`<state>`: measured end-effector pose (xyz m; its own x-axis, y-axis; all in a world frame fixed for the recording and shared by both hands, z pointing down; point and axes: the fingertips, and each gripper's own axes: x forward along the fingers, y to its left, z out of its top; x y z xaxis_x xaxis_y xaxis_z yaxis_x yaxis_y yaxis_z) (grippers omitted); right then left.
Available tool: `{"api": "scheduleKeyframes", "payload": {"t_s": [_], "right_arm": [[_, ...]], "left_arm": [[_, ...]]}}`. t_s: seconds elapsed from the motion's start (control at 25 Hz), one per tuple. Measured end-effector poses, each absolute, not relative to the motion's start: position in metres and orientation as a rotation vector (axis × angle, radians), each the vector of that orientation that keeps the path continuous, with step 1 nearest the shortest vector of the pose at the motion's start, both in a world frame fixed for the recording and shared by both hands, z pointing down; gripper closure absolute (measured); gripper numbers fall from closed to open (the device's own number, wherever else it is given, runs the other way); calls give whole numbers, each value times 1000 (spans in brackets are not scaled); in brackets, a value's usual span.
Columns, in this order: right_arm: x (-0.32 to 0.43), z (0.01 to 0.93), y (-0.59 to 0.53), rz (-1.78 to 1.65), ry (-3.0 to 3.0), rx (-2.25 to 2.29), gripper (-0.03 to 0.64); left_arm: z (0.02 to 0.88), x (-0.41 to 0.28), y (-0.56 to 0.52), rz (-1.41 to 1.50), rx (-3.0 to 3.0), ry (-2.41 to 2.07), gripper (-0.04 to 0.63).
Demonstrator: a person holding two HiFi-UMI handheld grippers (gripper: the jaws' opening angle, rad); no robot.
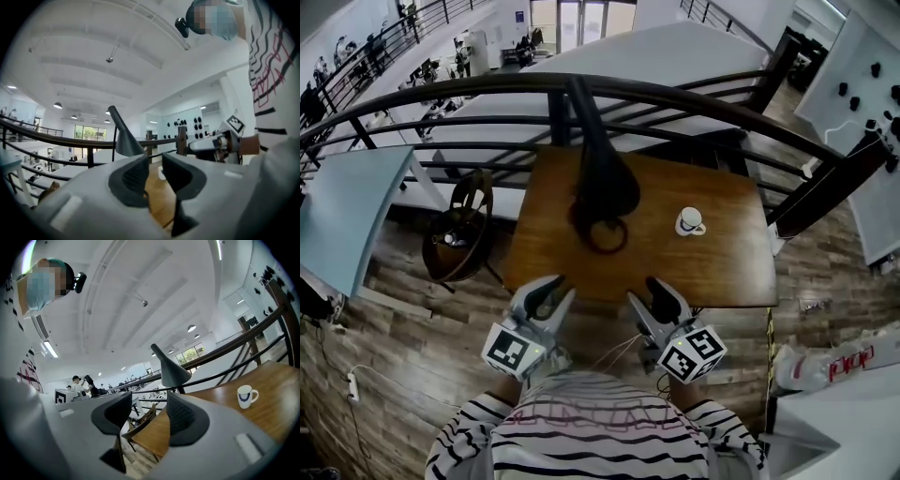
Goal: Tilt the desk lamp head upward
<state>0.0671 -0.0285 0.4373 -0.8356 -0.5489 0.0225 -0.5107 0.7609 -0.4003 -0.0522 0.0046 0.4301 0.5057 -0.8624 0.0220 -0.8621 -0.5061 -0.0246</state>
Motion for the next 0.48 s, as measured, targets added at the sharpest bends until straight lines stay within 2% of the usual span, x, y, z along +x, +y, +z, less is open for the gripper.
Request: {"api": "scheduleKeyframes", "payload": {"t_s": [0.48], "right_arm": [[16, 439, -85, -593, 2756, -1040, 368]], "left_arm": [[431, -123, -65, -133, -2794, 1367, 472]]}}
